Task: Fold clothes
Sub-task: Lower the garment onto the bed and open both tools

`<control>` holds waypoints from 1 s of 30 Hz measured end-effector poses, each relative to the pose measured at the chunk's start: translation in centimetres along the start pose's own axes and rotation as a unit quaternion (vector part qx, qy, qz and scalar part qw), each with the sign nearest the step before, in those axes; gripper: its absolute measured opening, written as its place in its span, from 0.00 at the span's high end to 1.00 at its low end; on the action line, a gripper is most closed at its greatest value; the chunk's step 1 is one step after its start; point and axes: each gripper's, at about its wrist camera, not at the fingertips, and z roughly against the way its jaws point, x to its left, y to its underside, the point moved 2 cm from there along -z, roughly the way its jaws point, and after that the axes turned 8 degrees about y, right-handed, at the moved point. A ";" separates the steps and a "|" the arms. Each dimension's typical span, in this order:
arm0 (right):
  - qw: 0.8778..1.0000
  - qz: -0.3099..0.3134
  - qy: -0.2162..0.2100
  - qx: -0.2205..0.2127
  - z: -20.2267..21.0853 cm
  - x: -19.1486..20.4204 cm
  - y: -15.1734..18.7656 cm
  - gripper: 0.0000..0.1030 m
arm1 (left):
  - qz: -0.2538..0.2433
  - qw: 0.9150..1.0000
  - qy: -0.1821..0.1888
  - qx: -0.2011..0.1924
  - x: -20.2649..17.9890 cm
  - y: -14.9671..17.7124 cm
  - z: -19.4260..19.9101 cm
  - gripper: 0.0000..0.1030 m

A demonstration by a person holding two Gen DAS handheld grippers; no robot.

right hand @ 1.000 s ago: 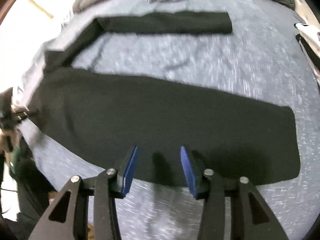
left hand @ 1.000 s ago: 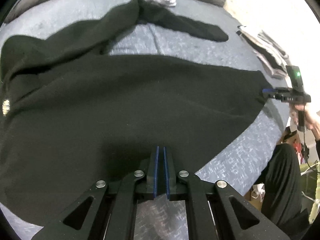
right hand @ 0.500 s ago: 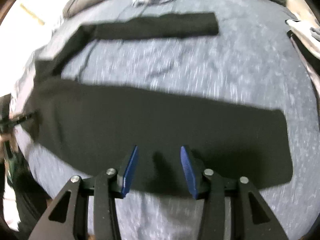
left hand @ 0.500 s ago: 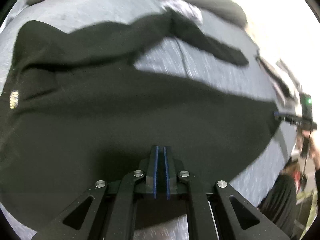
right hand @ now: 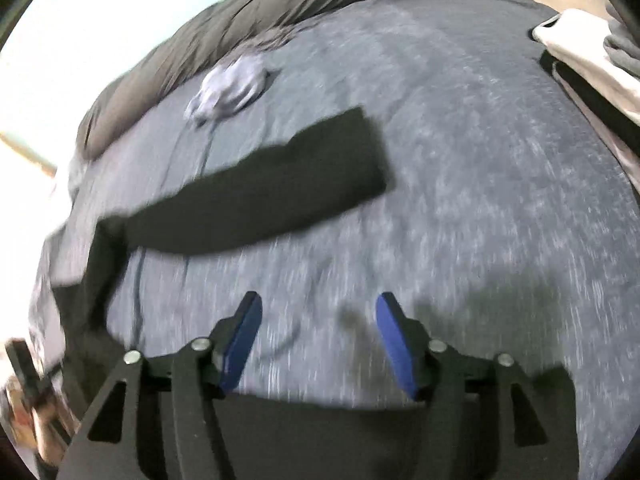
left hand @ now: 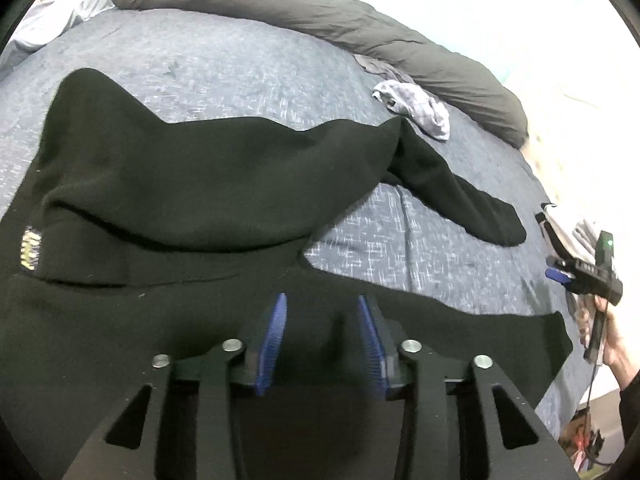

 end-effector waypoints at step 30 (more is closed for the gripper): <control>0.993 -0.035 0.055 -0.094 -3.1 0.0 -6.4 0.92 | 0.042 0.998 -0.016 -0.050 2.4 -0.4 -1.1 0.24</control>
